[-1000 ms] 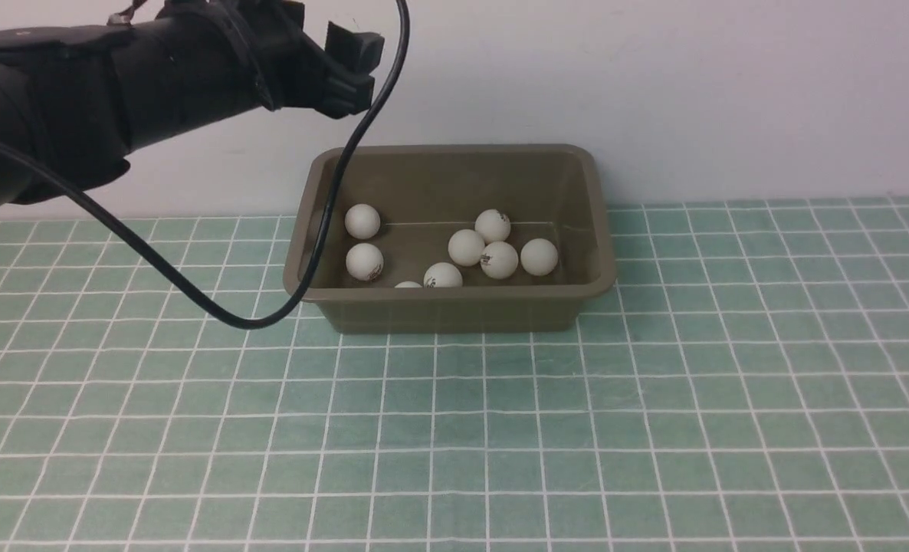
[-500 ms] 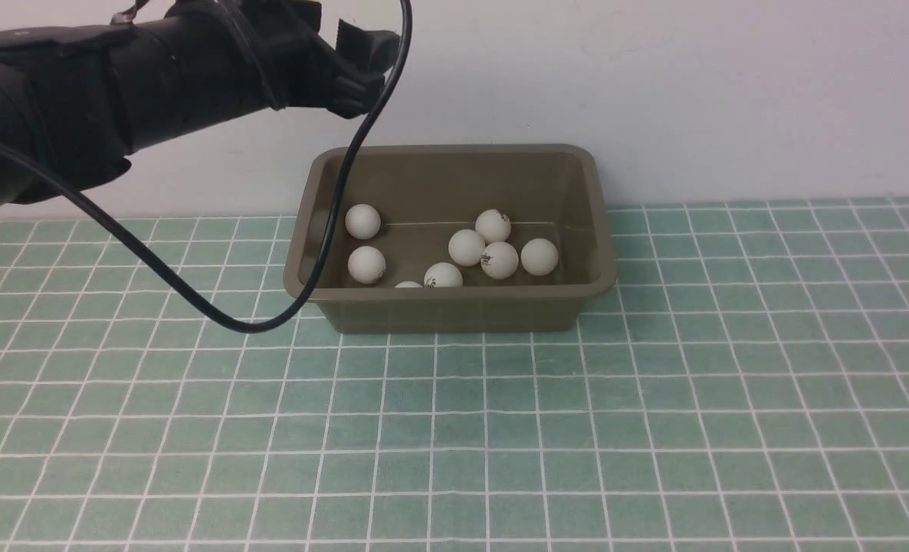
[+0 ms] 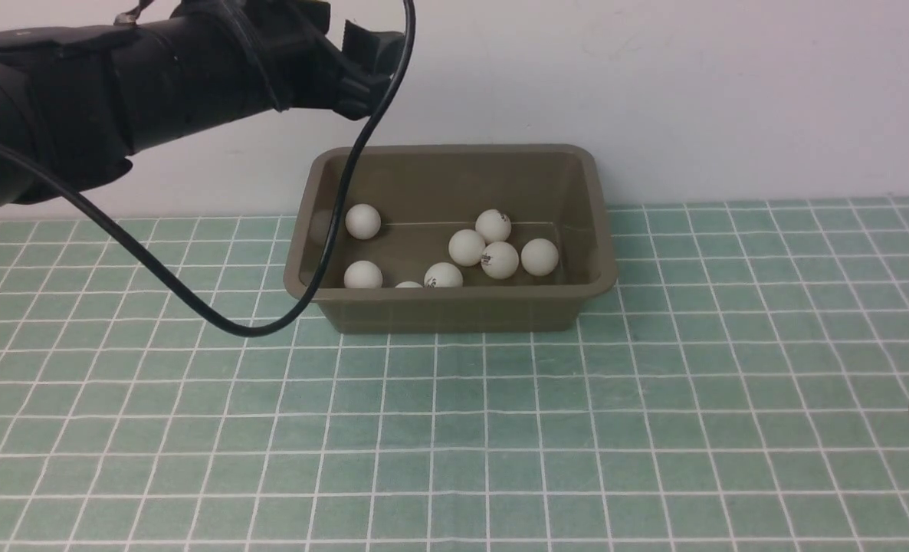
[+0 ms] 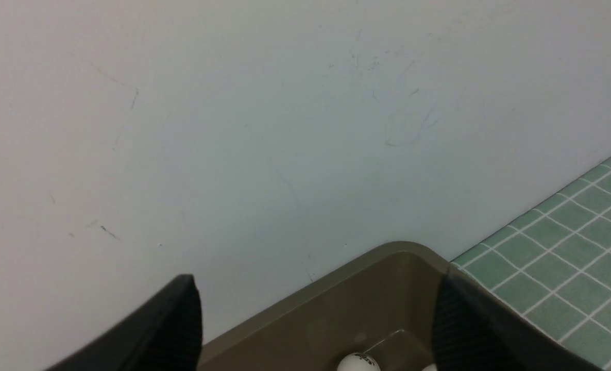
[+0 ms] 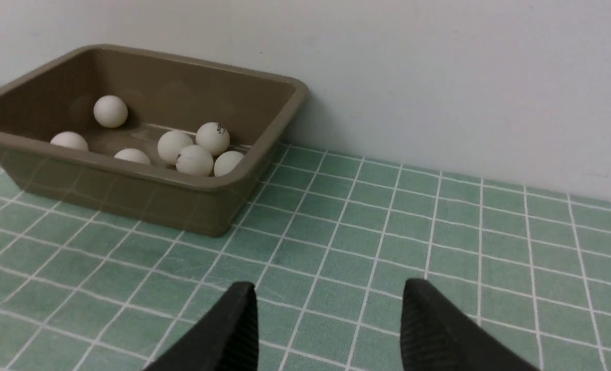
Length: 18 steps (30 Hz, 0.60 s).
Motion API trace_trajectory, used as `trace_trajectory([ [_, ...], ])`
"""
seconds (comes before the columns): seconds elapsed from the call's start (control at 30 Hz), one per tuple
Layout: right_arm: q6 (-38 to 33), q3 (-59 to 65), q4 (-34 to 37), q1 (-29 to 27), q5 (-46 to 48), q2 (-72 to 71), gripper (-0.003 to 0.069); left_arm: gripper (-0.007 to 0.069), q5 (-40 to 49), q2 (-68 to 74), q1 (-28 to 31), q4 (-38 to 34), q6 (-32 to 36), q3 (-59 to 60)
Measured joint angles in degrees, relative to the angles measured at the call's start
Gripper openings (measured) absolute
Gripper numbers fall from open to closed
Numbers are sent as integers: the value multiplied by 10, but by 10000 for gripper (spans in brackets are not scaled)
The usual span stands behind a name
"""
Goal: Put the table tennis balls in the box on the green coffee tablecloth.
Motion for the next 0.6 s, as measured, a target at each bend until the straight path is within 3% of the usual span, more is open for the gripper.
trace_trajectory([
  [0.6, 0, 16, 2, 0, 83, -31, 318, 542, 21, 0, 0, 0, 0, 0],
])
